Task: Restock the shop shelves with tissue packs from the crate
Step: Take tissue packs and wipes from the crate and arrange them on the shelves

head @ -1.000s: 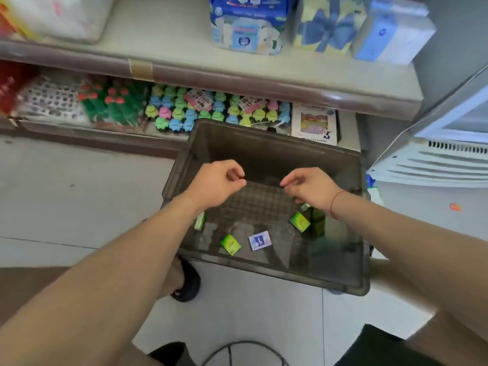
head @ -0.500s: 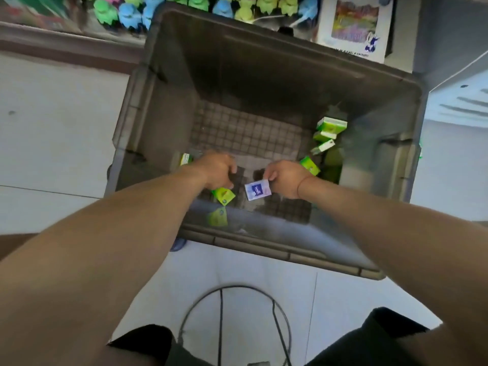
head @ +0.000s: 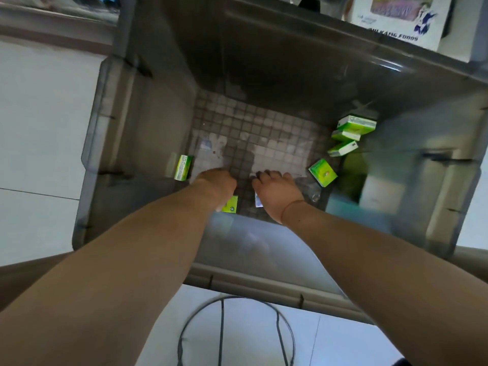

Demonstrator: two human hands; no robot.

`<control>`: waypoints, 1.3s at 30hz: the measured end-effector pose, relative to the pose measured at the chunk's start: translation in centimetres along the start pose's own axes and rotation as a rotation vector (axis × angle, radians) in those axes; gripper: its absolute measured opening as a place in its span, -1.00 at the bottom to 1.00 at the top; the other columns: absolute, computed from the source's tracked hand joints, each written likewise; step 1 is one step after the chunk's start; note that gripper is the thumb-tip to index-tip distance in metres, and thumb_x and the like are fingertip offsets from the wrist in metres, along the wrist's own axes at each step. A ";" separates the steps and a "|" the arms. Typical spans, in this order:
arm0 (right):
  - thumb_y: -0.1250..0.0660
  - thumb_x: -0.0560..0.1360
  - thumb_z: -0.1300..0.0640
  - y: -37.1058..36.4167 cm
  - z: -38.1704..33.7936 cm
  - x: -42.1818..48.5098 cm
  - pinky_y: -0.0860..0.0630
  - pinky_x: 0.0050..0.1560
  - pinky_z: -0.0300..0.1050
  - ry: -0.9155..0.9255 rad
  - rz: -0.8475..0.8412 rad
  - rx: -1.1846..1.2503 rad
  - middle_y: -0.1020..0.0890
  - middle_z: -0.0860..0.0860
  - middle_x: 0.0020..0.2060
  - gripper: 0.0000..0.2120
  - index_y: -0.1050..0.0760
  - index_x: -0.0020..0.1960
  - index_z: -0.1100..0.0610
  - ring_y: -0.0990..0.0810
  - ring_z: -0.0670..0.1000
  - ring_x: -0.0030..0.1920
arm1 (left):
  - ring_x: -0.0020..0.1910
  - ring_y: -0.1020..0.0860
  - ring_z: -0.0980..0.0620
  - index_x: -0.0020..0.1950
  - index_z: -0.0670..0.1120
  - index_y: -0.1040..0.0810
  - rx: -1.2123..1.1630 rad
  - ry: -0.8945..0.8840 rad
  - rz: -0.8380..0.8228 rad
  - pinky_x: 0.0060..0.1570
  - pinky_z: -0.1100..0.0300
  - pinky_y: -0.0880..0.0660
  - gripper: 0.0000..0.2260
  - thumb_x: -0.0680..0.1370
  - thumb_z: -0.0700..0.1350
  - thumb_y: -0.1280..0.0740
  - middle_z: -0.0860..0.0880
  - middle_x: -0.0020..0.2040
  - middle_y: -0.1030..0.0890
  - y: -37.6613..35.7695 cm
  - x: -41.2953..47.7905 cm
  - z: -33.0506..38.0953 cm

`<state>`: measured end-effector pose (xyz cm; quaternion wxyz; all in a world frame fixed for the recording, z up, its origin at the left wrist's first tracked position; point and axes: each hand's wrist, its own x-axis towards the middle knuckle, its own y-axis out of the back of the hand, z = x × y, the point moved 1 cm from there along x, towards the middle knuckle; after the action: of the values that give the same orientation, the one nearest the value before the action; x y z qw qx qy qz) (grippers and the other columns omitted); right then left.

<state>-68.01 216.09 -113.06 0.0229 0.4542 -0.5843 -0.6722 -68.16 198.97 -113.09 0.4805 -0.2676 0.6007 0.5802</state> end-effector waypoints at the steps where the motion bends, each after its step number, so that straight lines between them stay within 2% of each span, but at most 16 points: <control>1: -0.46 0.41 0.16 -0.1 0.2 0.1 -0.47 0.11 0.09 -0.011 0.008 0.008 -0.61 0.11 0.14 -0.62 -0.57 0.23 0.11 -0.56 0.21 0.16 | 0.25 -0.59 -0.16 0.30 -0.13 -0.59 -0.038 0.006 0.003 0.20 0.02 -0.57 -0.56 0.43 -0.17 -0.54 -0.13 0.29 -0.58 -0.2 0.2 -0.2; 3: -0.35 0.49 0.21 -0.2 0.8 0.0 -0.39 0.21 0.14 -0.056 -0.044 0.067 -0.49 0.13 0.32 -0.55 -0.43 0.37 0.13 -0.44 0.22 0.32 | 0.26 -0.58 -0.17 0.29 -0.14 -0.58 -0.113 0.022 0.007 0.18 0.04 -0.56 -0.60 0.47 -0.15 -0.50 -0.14 0.30 -0.58 -0.5 0.3 -0.4; 6: -0.45 0.40 0.18 0.0 1.5 -0.3 -0.42 0.19 0.17 -0.126 -0.050 0.117 -0.43 0.13 0.32 -0.42 -0.39 0.39 0.11 -0.41 0.21 0.31 | 0.22 -0.60 -0.18 0.23 -0.17 -0.61 -0.165 0.025 -0.024 0.13 0.05 -0.57 -0.68 0.48 -0.19 -0.44 -0.16 0.26 -0.61 -1.0 0.2 -0.2; 9: -0.49 0.39 0.10 1.1 1.9 -0.4 -0.47 0.17 0.16 -0.188 -0.075 0.243 -0.42 0.13 0.28 -0.43 -0.41 0.36 0.09 -0.40 0.22 0.28 | 0.12 -0.63 -0.19 0.15 -0.13 -0.64 -0.212 0.013 -0.026 0.03 0.08 -0.58 -0.72 0.45 -0.16 -0.40 -0.17 0.18 -0.65 -0.5 -0.2 0.1; 13: -0.49 0.33 0.00 3.2 2.4 -0.7 -0.54 0.14 0.08 -0.257 -0.019 0.519 -0.46 0.12 0.24 -0.46 -0.43 0.26 0.02 -0.48 0.20 0.12 | 0.18 -0.59 -0.17 0.18 -0.09 -0.63 -0.359 0.011 0.190 0.01 0.14 -0.49 -0.72 0.49 -0.06 -0.42 -0.14 0.21 -0.64 2.9 -2.1 -0.8; 15: -0.49 0.34 0.05 5.0 2.8 -1.5 -0.52 0.11 -0.03 -0.309 0.043 0.678 -0.45 0.09 0.22 -0.50 -0.45 0.24 0.04 -0.52 0.17 0.00 | 0.17 -0.59 -0.13 0.20 -0.07 -0.62 -0.488 0.002 0.303 0.01 0.16 -0.47 -0.71 0.49 -0.06 -0.46 -0.10 0.19 -0.65 4.9 -3.8 -1.2; 17: -0.52 0.36 0.14 7.3 3.4 -2.7 -0.49 0.06 -0.07 -0.319 0.149 0.769 -0.43 0.13 0.15 -0.54 -0.46 0.21 0.11 -0.54 0.19 0.00 | 0.11 -0.59 -0.08 0.22 -0.06 -0.59 -0.615 -0.009 0.407 -0.03 0.20 -0.42 -0.68 0.48 -0.10 -0.49 -0.05 0.10 -0.64 6.7 -6.1 -1.3; 18: -0.52 0.37 0.18 8.6 3.6 -3.5 -0.51 0.00 -0.10 -0.304 0.195 0.809 -0.47 0.12 0.09 -0.58 -0.47 0.17 0.13 -0.56 0.17 0.00 | 0.05 -0.59 -0.04 0.19 -0.05 -0.59 -0.656 -0.020 0.448 -0.07 0.21 -0.39 -0.70 0.48 -0.12 -0.50 -0.01 0.03 -0.62 7.4 -7.4 -1.3; 21: -0.54 0.42 0.22 12.5 4.2 -6.5 -0.52 -0.41 -0.26 -0.265 0.282 0.967 -0.59 0.06 -0.13 -0.65 -0.43 0.09 0.08 -0.59 -0.02 -0.30 | -0.12 -0.55 0.01 0.05 -0.03 -0.55 -0.796 -0.047 0.575 -0.15 0.18 -0.41 -0.75 0.43 -0.17 -0.52 0.03 -0.13 -0.60 8.5 -11.2 -1.2; 24: -0.57 0.42 0.21 16.6 4.6 -10.1 -0.59 -0.44 -0.11 -0.200 0.364 1.129 -0.65 0.07 -0.06 -0.59 -0.46 0.12 -0.05 -0.63 0.03 -0.25 | -0.21 -0.54 0.03 0.08 0.04 -0.51 -0.888 -0.115 0.652 -0.16 0.16 -0.46 -0.66 0.41 -0.22 -0.53 0.03 -0.18 -0.59 9.6 -15.5 -0.3; 27: -0.59 0.42 0.18 20.8 4.9 -14.4 -0.50 -0.50 -0.11 -0.142 0.434 1.229 -0.68 0.07 -0.05 -0.64 -0.55 0.10 -0.11 -0.62 0.04 -0.28 | -0.30 -0.53 0.08 0.18 0.16 -0.56 -0.927 -0.228 0.732 -0.20 0.15 -0.52 -0.60 0.44 -0.21 -0.51 -0.06 -0.13 -0.64 11.6 -20.6 1.6; 31: -0.58 0.43 0.20 27.4 5.3 -19.9 -0.49 -0.46 -0.09 -0.058 0.531 1.232 -0.70 0.05 -0.05 -0.63 -0.61 0.15 -0.10 -0.60 -0.03 -0.27 | -0.17 -0.65 0.01 0.13 0.17 -0.61 -1.028 -0.344 0.872 -0.03 -0.03 -0.68 -0.69 0.50 -0.20 -0.48 -0.01 -0.07 -0.67 14.9 -28.0 4.0; 34: -0.48 0.50 0.30 33.0 5.4 -24.2 -0.55 -0.34 0.02 0.066 0.627 1.183 -0.70 0.04 -0.02 -0.62 -0.60 0.21 -0.08 -0.61 -0.04 -0.23 | -0.10 -0.68 -0.06 0.10 0.19 -0.61 -1.048 -0.413 0.977 0.01 -0.16 -0.66 -0.73 0.53 -0.16 -0.47 -0.02 -0.03 -0.67 17.8 -33.4 5.6; 36: -0.43 0.53 0.31 36.5 5.3 -27.2 -0.62 -0.23 0.16 0.140 0.693 1.123 -0.67 0.08 0.03 -0.60 -0.60 0.22 -0.11 -0.64 0.00 -0.24 | -0.06 -0.68 -0.18 0.14 0.18 -0.60 -1.017 -0.433 1.040 0.01 -0.23 -0.63 -0.73 0.52 -0.13 -0.47 -0.08 -0.01 -0.67 20.0 -37.2 6.6; 38: -0.42 0.56 0.26 39.7 5.5 -30.1 -0.63 -0.13 0.19 0.198 0.749 1.064 -0.66 0.06 0.06 -0.58 -0.58 0.26 -0.19 -0.64 0.09 -0.23 | -0.06 -0.66 -0.28 0.15 0.14 -0.58 -0.988 -0.469 1.086 0.00 -0.24 -0.62 -0.73 0.52 -0.14 -0.47 -0.16 -0.05 -0.67 22.5 -41.0 7.6; 39: -0.42 0.57 0.25 41.1 5.8 -31.4 -0.62 -0.16 0.15 0.221 0.785 1.045 -0.67 0.02 0.02 -0.56 -0.56 0.28 -0.23 -0.59 0.07 -0.28 | -0.10 -0.65 -0.28 0.14 0.13 -0.58 -0.970 -0.491 1.110 -0.03 -0.18 -0.62 -0.74 0.53 -0.16 -0.47 -0.15 -0.08 -0.68 23.7 -42.8 8.0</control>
<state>-73.78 225.16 -62.12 0.1027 0.2250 -0.9498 -0.1915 -69.98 200.90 -63.56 0.0678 0.0284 0.2020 0.9766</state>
